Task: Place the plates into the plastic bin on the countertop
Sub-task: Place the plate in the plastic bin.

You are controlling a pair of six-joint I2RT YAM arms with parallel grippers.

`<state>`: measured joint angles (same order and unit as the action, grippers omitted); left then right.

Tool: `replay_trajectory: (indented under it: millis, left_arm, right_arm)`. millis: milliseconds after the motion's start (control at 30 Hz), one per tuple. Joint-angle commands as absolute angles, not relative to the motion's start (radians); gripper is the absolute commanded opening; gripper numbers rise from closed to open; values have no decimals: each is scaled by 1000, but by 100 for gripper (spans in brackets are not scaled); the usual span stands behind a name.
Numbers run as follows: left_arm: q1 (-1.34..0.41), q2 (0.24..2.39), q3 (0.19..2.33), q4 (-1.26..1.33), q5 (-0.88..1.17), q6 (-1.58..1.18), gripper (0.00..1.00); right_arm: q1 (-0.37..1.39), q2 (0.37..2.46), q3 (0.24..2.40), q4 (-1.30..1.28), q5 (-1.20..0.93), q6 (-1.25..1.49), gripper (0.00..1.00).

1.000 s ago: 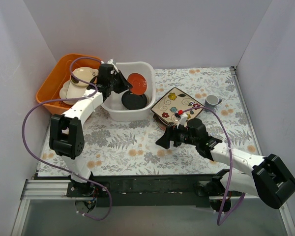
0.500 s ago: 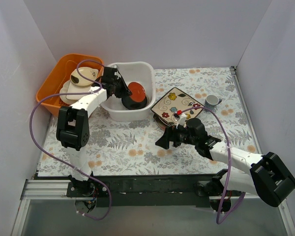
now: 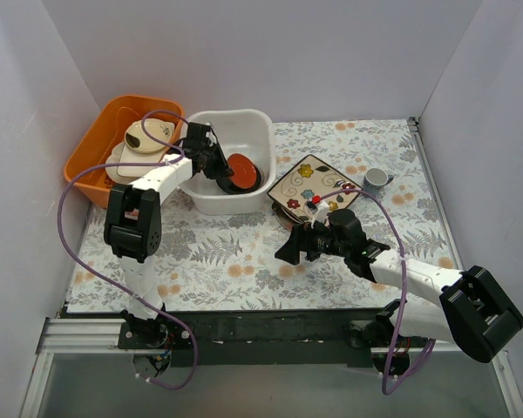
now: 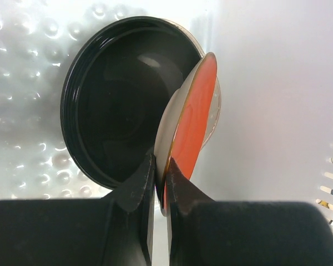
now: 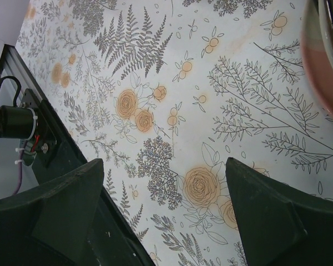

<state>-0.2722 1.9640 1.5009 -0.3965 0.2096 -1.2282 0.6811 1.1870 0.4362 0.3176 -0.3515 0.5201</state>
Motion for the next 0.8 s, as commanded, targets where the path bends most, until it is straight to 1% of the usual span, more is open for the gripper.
replay_trajectory:
  millis: [0, 100, 167, 200, 333, 467, 533, 567, 633, 667, 733, 767]
  left_arm:
    - [-268, 1959, 1523, -388, 212, -1209, 0]
    - [-268, 1973, 1542, -414, 186, -1203, 0]
    - [-270, 1977, 1546, -419, 181, -1203, 4]
    - [-268, 1977, 1545, -419, 183, -1203, 13]
    - [-268, 1967, 1548, -430, 175, -1195, 38]
    - [-276, 1919, 1526, -425, 146, -1186, 51]
    - [-282, 1887, 1520, -416, 132, -1178, 56]
    - [-288, 1879, 1516, -416, 127, -1177, 62]
    - [-293, 1849, 1513, -416, 98, -1172, 71]
    - [-301, 1839, 1505, -416, 86, -1172, 81]
    - [-307, 1812, 1502, -416, 61, -1170, 93]
    - [-313, 1801, 1490, -413, 60, -1169, 97]
  right_arm:
    - [680, 1186, 474, 362, -371, 518, 97]
    - [680, 1187, 474, 364, -376, 522, 97]
    - [680, 1189, 472, 368, -379, 525, 97]
    - [680, 1190, 472, 368, -379, 526, 97]
    - [680, 1184, 468, 373, -387, 529, 97]
    - [680, 1184, 466, 382, -399, 535, 97]
    - [680, 1186, 463, 387, -402, 540, 97]
    - [680, 1186, 460, 388, -405, 541, 97]
    - [680, 1183, 459, 391, -405, 541, 97]
    - [680, 1180, 459, 390, -405, 541, 97]
    - [680, 1177, 460, 382, -405, 541, 97]
    - [680, 1174, 456, 380, -402, 541, 97]
